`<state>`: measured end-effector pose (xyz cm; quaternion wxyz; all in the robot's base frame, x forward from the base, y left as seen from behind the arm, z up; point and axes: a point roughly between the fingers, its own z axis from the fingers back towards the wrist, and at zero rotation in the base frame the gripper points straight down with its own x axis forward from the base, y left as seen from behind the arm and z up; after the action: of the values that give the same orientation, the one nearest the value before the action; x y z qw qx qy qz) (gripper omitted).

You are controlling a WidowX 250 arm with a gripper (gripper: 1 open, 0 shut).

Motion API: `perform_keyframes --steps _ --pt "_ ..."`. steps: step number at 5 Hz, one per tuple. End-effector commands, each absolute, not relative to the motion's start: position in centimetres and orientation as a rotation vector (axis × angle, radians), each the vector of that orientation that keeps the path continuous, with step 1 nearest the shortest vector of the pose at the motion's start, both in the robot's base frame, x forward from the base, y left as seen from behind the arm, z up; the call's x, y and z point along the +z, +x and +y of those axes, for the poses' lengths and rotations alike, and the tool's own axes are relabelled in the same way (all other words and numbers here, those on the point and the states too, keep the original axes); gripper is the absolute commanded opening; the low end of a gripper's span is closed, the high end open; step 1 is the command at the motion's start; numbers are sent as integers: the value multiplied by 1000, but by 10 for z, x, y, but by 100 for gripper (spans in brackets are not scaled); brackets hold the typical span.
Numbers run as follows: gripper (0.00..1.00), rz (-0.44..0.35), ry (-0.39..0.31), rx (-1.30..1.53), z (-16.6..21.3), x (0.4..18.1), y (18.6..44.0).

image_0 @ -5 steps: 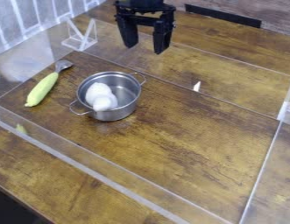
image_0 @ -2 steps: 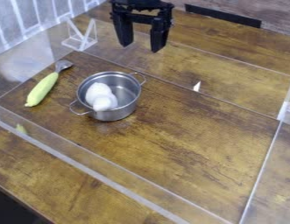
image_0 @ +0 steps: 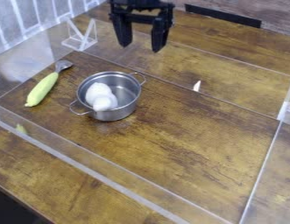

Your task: Put the mushroom in the silver pot

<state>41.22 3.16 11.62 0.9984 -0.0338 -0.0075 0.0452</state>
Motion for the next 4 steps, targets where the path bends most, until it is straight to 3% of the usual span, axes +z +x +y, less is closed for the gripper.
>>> perform_keyframes --steps 1,4 --pt "100 -130 -62 55 14 157 406" --pt "100 -112 -59 -127 12 162 398"
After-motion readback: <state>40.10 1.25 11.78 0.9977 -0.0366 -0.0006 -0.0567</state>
